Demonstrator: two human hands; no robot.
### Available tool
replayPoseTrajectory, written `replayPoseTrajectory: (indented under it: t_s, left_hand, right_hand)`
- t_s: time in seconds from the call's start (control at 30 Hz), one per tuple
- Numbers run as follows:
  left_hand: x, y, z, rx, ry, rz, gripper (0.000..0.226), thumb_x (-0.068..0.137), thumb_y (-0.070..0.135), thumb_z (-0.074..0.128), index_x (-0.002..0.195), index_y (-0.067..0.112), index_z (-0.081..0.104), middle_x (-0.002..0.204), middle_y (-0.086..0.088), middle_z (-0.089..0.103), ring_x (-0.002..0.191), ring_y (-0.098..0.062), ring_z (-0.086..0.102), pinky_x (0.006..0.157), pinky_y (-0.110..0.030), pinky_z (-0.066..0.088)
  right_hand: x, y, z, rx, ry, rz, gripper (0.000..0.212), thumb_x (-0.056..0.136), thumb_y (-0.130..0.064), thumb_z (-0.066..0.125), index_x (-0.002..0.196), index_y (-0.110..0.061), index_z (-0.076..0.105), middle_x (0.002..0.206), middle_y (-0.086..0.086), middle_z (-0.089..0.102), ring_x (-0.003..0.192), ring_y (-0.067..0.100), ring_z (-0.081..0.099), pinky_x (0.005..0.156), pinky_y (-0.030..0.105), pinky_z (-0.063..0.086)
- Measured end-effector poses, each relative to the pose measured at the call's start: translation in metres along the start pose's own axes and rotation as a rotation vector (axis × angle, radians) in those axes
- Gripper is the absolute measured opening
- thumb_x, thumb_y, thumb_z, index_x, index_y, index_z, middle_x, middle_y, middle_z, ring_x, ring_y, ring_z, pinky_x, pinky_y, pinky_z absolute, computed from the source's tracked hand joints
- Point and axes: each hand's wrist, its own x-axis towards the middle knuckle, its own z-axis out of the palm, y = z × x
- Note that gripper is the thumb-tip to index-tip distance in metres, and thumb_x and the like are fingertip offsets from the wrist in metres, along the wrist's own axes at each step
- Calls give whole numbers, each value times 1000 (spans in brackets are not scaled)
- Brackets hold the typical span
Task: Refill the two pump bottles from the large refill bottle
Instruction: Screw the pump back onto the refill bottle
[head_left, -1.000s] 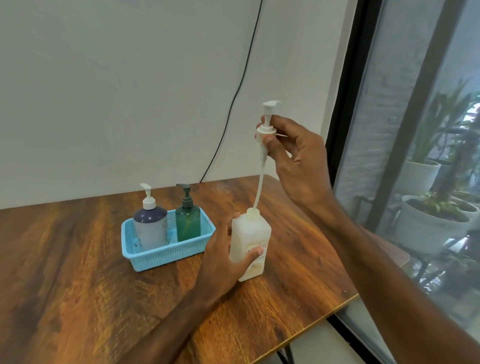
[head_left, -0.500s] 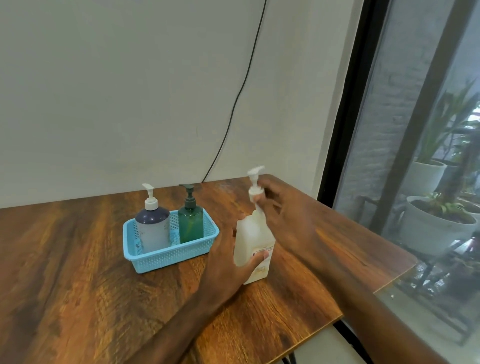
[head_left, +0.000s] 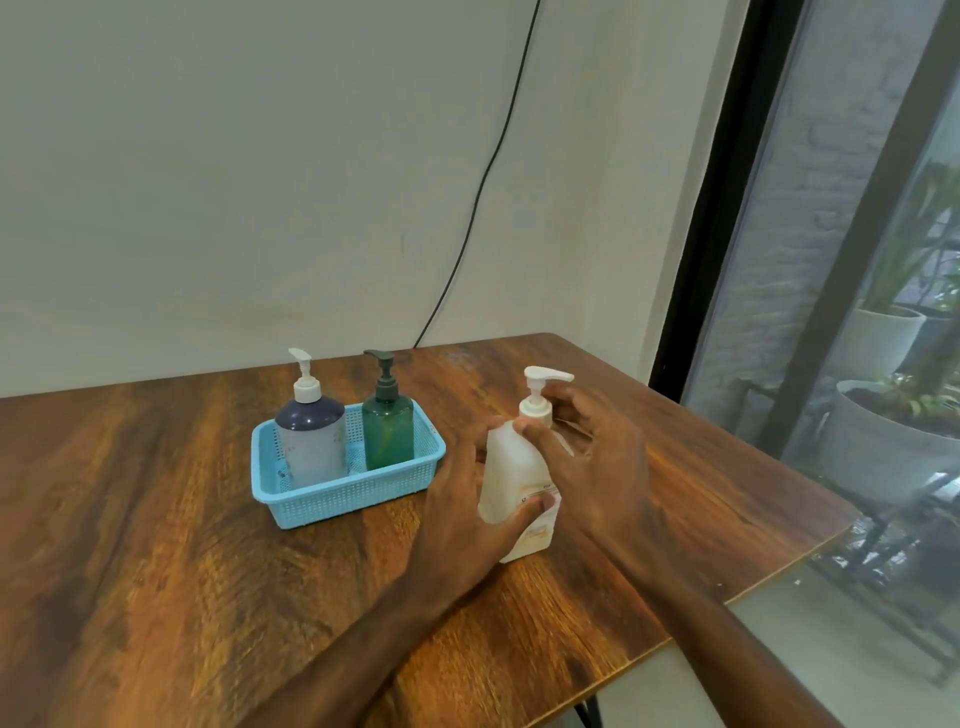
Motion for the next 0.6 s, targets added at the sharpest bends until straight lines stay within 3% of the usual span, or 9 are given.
replayPoseTrajectory:
  t_s: [0.13,0.3,0.47,0.6]
  left_hand:
    - [-1,0,0,-16,9,14,84,76,54,87,135,62,27,128,42,38,113,25,44,80,9,37]
    - [1,-4,1,-18,15,26,89,76,58,86,144,55,29,141,30,45,126,2,53,90,-5,49]
    - [2,-8,2,-36,37,14,94,76,60,85,151,44,31,144,25,48,125,0,56,92,-11,53]
    - [3,-8,5,-7,38,5,95,77,61,84,153,42,30,149,15,50,128,-7,57,97,-28,59]
  right_hand:
    - [0,-2,1,10,20,13,52,81,-45,77,128,-25,65,124,-12,65,105,1,61,87,16,51]
    - [3,-4,5,48,36,63,48,72,-55,81,112,-41,60,110,-24,63,98,-2,63,84,21,57]
    - [8,-5,-2,34,-41,19,47,83,-37,80,127,-29,66,121,-16,68,102,-1,65,90,28,58]
    - [9,-3,-2,54,-25,-1,50,83,-30,80,131,-23,66,126,-9,69,105,1,67,90,30,59]
